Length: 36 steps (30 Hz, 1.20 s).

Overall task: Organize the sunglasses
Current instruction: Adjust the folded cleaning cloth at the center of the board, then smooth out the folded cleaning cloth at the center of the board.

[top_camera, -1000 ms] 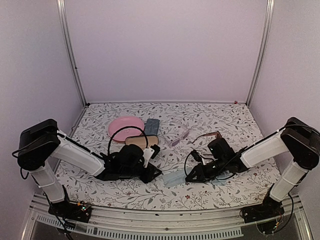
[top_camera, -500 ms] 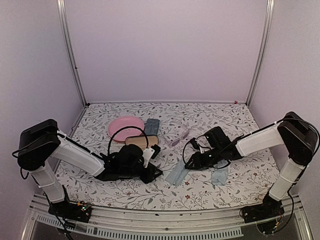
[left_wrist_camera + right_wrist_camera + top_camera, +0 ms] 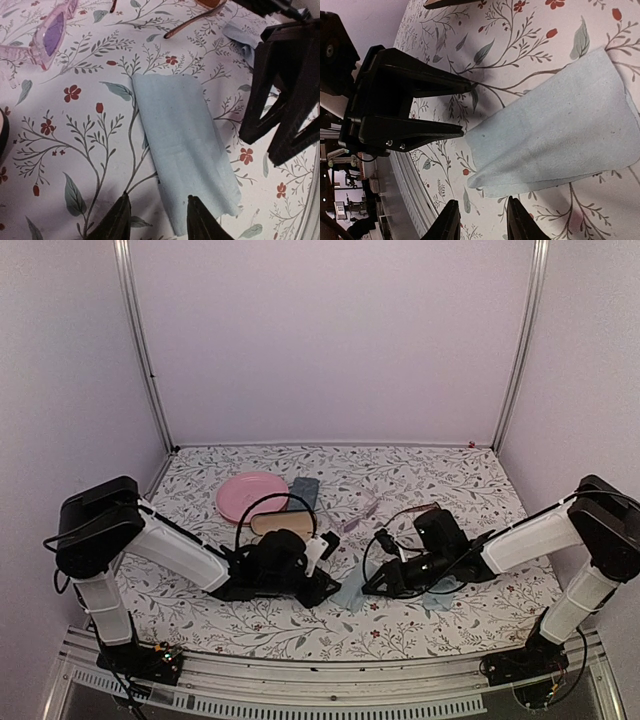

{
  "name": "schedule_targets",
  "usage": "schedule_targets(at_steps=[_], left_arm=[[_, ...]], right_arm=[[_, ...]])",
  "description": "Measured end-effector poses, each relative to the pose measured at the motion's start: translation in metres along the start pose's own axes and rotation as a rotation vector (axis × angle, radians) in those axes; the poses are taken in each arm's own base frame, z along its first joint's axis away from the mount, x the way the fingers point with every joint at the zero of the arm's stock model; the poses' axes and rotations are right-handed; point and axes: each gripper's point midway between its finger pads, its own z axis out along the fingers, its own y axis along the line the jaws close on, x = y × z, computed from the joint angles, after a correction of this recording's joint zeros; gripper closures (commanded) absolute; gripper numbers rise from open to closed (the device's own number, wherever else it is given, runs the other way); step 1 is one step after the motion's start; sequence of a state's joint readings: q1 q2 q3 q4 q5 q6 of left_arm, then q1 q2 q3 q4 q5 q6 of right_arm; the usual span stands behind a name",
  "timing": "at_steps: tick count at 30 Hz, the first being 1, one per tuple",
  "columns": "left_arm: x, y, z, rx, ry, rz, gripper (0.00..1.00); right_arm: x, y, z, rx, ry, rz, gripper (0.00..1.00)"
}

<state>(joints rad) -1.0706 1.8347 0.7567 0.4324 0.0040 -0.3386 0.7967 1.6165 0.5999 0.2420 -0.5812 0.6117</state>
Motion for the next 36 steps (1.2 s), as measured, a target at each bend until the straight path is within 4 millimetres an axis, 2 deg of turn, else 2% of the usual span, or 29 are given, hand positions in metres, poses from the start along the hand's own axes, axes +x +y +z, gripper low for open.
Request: schedule_targets(at_steps=[10,20,36], left_arm=[[0.012,-0.006,0.014,-0.051,0.056,0.069,0.57],[0.009,0.0,0.017,-0.107,0.057,0.082,0.58],[0.01,0.003,0.017,-0.151,0.048,0.082,0.59]], right_arm=[[0.011,0.016,0.007,-0.133,-0.005,0.053,0.61],[0.017,0.025,0.022,-0.217,0.004,0.081,0.59],[0.026,0.02,0.039,-0.24,0.034,0.13,0.58]])
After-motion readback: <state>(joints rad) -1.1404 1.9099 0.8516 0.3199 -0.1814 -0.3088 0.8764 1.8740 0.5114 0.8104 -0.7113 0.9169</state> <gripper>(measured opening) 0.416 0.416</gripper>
